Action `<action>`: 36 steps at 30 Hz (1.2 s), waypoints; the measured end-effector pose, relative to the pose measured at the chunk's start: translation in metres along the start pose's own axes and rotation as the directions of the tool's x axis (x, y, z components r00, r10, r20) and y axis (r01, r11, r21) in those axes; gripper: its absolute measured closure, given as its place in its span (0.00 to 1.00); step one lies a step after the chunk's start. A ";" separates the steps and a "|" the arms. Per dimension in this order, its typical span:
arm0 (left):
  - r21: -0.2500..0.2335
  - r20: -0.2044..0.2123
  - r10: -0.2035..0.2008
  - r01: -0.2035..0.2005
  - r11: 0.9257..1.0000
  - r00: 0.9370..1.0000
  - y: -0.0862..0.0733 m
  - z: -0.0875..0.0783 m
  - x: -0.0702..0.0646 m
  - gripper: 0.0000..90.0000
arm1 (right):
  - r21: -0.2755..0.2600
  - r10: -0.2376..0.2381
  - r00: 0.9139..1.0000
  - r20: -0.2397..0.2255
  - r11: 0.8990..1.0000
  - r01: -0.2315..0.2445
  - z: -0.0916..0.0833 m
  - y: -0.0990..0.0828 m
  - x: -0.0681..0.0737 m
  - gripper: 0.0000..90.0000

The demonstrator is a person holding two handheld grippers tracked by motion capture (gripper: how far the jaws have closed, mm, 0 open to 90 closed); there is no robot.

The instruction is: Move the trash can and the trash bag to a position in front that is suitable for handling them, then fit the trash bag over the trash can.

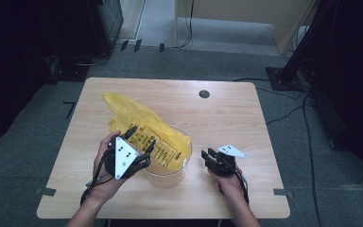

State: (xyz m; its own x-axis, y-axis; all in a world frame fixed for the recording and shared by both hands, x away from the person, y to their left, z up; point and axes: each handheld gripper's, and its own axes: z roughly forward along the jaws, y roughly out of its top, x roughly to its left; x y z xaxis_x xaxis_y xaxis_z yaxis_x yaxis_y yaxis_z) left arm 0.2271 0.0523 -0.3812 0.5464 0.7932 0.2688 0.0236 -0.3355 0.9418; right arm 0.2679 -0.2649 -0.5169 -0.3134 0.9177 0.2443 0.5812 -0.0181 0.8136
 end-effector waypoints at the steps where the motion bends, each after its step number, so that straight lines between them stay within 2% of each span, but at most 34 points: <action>1: -0.012 0.012 -0.006 0.006 1.000 1.000 -0.001 -0.003 0.001 0.33 | 0.000 0.000 1.000 -0.001 1.000 0.000 0.000 0.000 0.000 0.73; 4: -0.035 0.055 -0.042 0.044 0.998 0.998 -0.005 -0.009 0.003 0.32 | -0.005 0.000 1.000 -0.002 1.000 0.000 0.000 0.000 -0.001 0.73; 6: -0.044 0.074 -0.041 0.044 0.998 0.996 -0.007 -0.011 0.005 0.32 | -0.003 0.003 1.000 -0.001 1.000 -0.003 0.000 0.000 -0.001 0.73; 8: -0.020 0.095 -0.062 0.064 0.998 0.993 -0.009 -0.008 0.006 0.36 | 0.000 0.008 1.000 -0.002 1.000 -0.008 0.000 0.000 -0.001 0.73; 9: 0.012 0.107 -0.079 0.078 0.997 0.991 -0.010 -0.003 0.007 0.38 | -0.001 0.007 1.000 -0.001 1.000 -0.007 0.001 0.001 -0.001 0.73; 10: 0.044 0.113 -0.106 0.102 0.994 0.988 -0.012 0.002 0.008 0.41 | -0.002 0.009 1.000 0.001 1.000 -0.009 0.000 0.001 -0.001 0.73; 11: 0.079 0.115 -0.143 0.135 0.988 0.983 -0.014 0.008 0.010 0.45 | -0.003 0.010 1.000 0.001 1.000 -0.010 0.000 0.000 -0.002 0.73; 13: 0.117 0.140 -0.214 0.199 0.973 0.967 -0.018 0.016 0.014 0.54 | -0.007 0.012 1.000 0.001 1.000 -0.012 -0.001 0.000 -0.002 0.73; 14: 0.131 0.147 -0.226 0.208 0.969 0.963 -0.020 0.018 0.014 0.56 | -0.008 0.015 1.000 0.002 1.000 -0.015 -0.001 0.000 -0.002 0.73; 17: 0.154 0.149 -0.205 0.183 0.971 0.967 -0.021 0.020 0.009 0.58 | -0.018 0.016 1.000 -0.002 1.000 -0.016 -0.003 0.000 -0.002 0.73; 20: 0.153 0.146 -0.196 0.174 0.973 0.970 -0.020 0.020 0.006 0.58 | -0.068 0.024 0.999 -0.029 0.997 -0.026 -0.008 0.005 -0.002 0.72; 21: 0.154 0.144 -0.189 0.166 0.974 0.971 -0.021 0.020 0.006 0.58 | -0.079 0.038 0.999 -0.039 0.996 -0.041 -0.011 0.010 -0.001 0.72; 23: 0.153 0.138 -0.178 0.156 0.976 0.974 -0.021 0.020 0.004 0.58 | -0.124 0.029 0.998 -0.061 0.992 -0.037 -0.021 0.023 0.002 0.71; 27: 0.149 0.132 -0.179 0.159 0.976 0.975 -0.022 0.020 0.005 0.57 | -0.227 -0.040 0.992 -0.120 0.974 0.011 -0.049 0.058 0.019 0.63; 29: 0.150 0.133 -0.179 0.158 0.976 0.975 -0.023 0.020 0.005 0.57 | -0.258 -0.068 0.985 -0.161 0.966 0.024 -0.062 0.074 0.029 0.56; 32: 0.154 0.137 -0.182 0.160 0.975 0.974 -0.024 0.020 0.005 0.57 | -0.290 -0.086 0.971 -0.224 0.957 0.018 -0.075 0.094 0.042 0.46; 36: 0.153 0.136 -0.177 0.156 0.976 0.975 -0.024 0.020 0.005 0.57 | -0.300 -0.118 0.944 -0.308 0.954 0.021 -0.082 0.110 0.062 0.33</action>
State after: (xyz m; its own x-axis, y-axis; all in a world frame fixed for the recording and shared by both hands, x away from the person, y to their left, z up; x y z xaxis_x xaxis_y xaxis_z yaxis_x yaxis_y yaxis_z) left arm 0.2458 0.0545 -0.4064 0.6424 0.7634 0.0679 0.2366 -0.2818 0.9298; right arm 0.2509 -0.2426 -0.3693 -0.5954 0.7465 0.2971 0.3227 -0.1165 0.9393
